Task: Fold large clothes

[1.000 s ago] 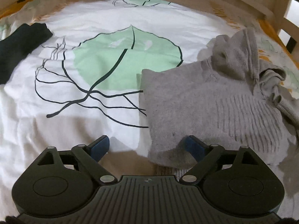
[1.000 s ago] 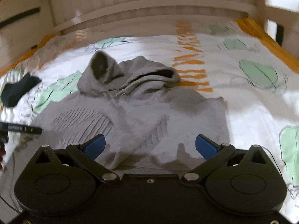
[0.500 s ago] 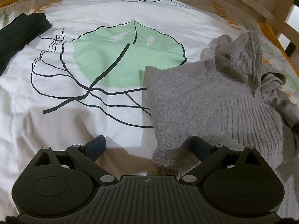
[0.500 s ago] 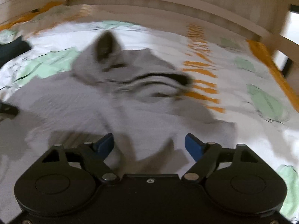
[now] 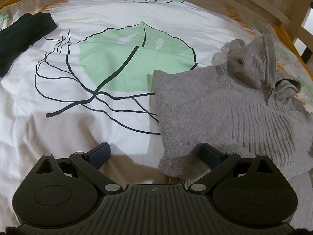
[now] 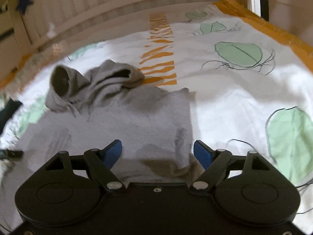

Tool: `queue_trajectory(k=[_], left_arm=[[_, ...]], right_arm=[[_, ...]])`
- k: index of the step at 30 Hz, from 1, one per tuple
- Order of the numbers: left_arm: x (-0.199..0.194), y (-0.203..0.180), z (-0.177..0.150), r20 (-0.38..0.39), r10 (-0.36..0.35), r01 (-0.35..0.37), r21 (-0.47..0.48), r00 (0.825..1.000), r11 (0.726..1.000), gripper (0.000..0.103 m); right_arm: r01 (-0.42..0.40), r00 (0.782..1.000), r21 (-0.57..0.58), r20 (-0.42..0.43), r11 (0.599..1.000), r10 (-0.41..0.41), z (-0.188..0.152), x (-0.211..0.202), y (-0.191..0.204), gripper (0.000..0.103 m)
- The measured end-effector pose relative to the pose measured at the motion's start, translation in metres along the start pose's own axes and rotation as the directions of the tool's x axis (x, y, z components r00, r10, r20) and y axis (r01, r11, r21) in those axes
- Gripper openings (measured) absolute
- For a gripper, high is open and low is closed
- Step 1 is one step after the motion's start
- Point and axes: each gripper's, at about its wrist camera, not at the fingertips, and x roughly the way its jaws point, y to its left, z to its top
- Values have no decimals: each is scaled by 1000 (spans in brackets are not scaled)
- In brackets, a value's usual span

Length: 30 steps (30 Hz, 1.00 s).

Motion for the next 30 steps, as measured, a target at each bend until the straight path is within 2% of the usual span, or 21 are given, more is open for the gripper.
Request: queue_trajectory(k=[3, 6, 8, 11, 14, 16, 18, 20, 21, 23, 25, 28, 30], left_arm=[[-2, 0, 1, 6, -4, 4, -7, 1000, 1000, 99], [-8, -3, 4, 30, -8, 8, -13, 1000, 1000, 99], [-15, -9, 6, 60, -6, 6, 5, 998, 1000, 98], [-27, -21, 8, 111, -17, 12, 41, 994, 999, 98], [-34, -34, 9, 148, -38, 25, 84, 988, 996, 98], [-36, -42, 9, 157, -51, 32, 117, 986, 993, 98], [-35, -48, 7, 157, -57, 35, 141, 986, 989, 98], [-32, -51, 6, 147, -63, 40, 153, 987, 987, 98], [-31, -51, 4, 143, -65, 43, 152, 988, 987, 98], [-29, -52, 4, 136, -66, 45, 151, 988, 987, 98], [-27, -52, 3, 135, -66, 46, 153, 989, 987, 98], [-29, -55, 2, 138, -72, 50, 155, 988, 987, 98], [-30, -56, 2, 144, -77, 53, 162, 987, 985, 98]], right_arm=[[-33, 999, -29, 32, 999, 34, 6, 1, 6, 77], [-5, 1000, -81, 21, 997, 7, 8, 10, 12, 75], [15, 1000, -94, 20, 995, -13, 6, 13, 12, 75], [-7, 1000, -72, -4, 997, 7, 4, 18, 7, 74], [-19, 1000, -87, -4, 996, 19, 1, 19, 9, 66], [-23, 1000, -113, -1, 993, 23, 0, 19, 14, 64], [-27, 1000, -137, -4, 990, 27, -2, 20, 18, 58], [-27, 1000, -147, -4, 989, 27, -4, 20, 21, 47], [-28, 1000, -151, -1, 988, 28, -4, 20, 22, 44], [-19, 1000, -174, 11, 985, 21, -4, 18, 26, 32], [-21, 1000, -205, 18, 978, 25, -4, 16, 33, 24], [-35, 998, -249, 34, 968, 45, -2, 9, 46, 21], [-58, 993, -258, 82, 964, 81, 4, -2, 54, 20]])
